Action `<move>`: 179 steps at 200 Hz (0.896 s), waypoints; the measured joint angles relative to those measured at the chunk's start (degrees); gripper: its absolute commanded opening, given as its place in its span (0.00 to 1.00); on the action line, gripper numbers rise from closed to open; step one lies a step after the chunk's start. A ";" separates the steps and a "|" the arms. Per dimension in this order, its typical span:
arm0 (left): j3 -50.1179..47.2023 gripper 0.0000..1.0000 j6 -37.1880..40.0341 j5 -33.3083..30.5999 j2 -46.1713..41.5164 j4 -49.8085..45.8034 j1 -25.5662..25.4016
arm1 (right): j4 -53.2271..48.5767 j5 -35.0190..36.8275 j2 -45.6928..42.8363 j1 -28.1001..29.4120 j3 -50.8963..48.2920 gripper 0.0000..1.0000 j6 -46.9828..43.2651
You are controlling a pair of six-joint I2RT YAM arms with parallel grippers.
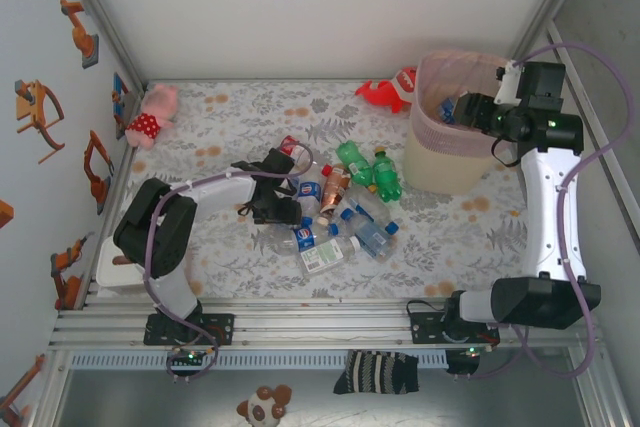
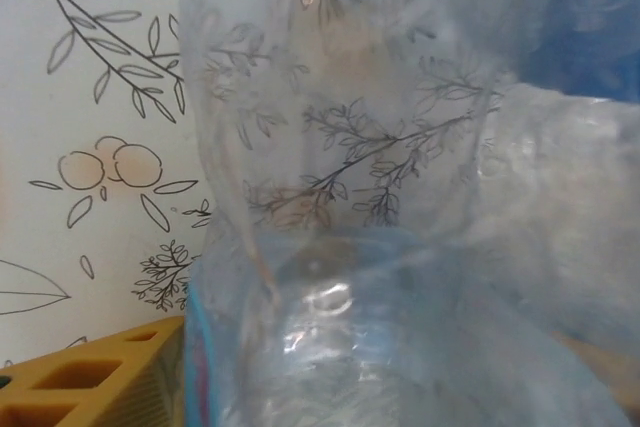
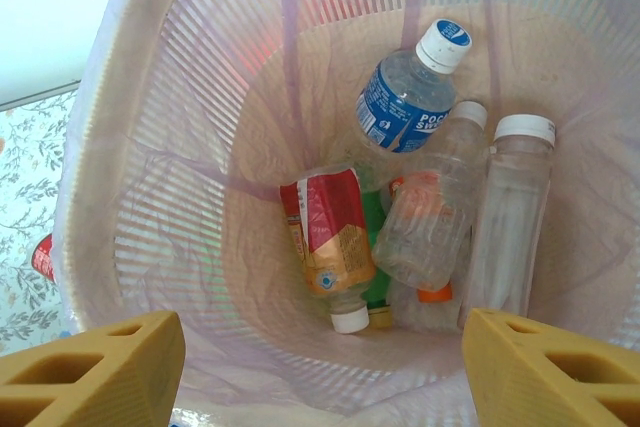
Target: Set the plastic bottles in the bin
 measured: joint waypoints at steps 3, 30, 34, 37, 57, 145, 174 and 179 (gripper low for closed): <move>0.00 0.60 0.02 0.02 0.02 0.02 0.00 | 0.07 0.00 0.00 0.00 0.00 0.72 0.00; 0.00 0.56 0.02 -0.20 0.04 -0.20 0.00 | 0.31 0.00 0.00 0.00 -0.07 0.72 0.00; 0.00 0.56 0.02 -0.26 0.04 -0.26 0.00 | 0.37 0.00 0.00 0.00 -0.07 0.72 0.00; 0.00 0.55 0.02 -0.28 0.04 -0.33 0.00 | 0.42 0.00 0.00 0.00 -0.07 0.72 0.00; 0.00 0.54 0.02 -0.85 0.00 -0.66 0.00 | 0.44 -0.04 0.00 0.00 -0.04 0.72 0.00; 0.57 0.50 1.53 -4.20 -8.68 -4.15 0.44 | 0.63 -1.53 0.00 1.55 -0.04 0.71 0.70; 0.63 0.50 3.06 -3.37 -14.40 -3.30 0.72 | 1.44 -2.43 0.00 3.30 -0.04 0.71 1.51; 0.63 0.50 3.37 -3.02 -15.45 -2.91 0.74 | 1.68 -2.60 0.00 3.78 -0.04 0.71 1.60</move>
